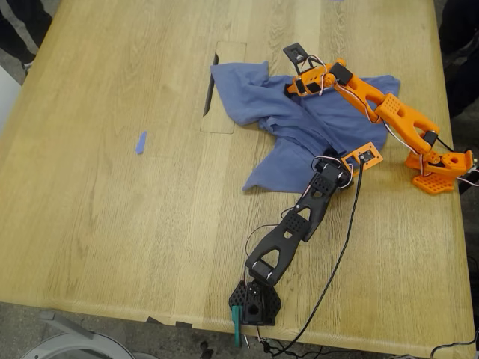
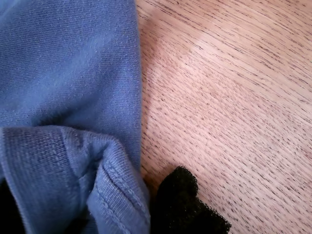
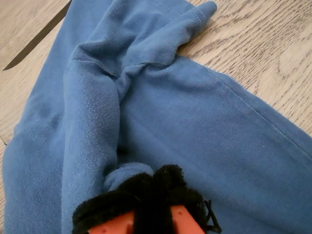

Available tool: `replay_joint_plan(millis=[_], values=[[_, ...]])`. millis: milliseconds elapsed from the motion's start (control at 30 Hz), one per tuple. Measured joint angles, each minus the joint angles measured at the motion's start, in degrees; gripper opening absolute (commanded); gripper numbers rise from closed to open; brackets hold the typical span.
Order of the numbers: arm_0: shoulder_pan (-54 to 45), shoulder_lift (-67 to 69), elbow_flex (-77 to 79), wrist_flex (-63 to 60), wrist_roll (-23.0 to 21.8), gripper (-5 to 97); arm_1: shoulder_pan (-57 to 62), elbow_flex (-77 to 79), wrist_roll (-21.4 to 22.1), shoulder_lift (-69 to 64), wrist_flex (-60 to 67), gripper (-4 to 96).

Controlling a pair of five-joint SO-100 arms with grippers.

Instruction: Fold a T-shirt

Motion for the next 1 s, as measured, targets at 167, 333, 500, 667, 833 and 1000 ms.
replay_joint_plan(millis=[167,333,500,667,833,1000], values=[[-0.3,-0.1,0.0,-1.5,0.1,14,0.0,0.0,0.0,0.0,0.3,-0.1],[-1.6,-0.1,0.0,-1.7,0.5,8,0.0,0.0,0.0,0.0,0.5,-0.1],[-2.4,0.5,0.0,-1.8,0.6,1,0.0,0.0,0.0,1.6,1.5,-0.1],[-2.6,0.6,0.0,-1.7,0.6,0,-0.7,0.0,0.0,3.2,2.5,-0.1],[-2.6,1.3,0.0,0.4,0.2,0,-0.3,0.0,0.0,4.2,4.6,-0.1],[-3.0,4.5,0.0,2.5,-2.0,0,-0.1,0.0,0.0,6.1,5.4,-0.1]])
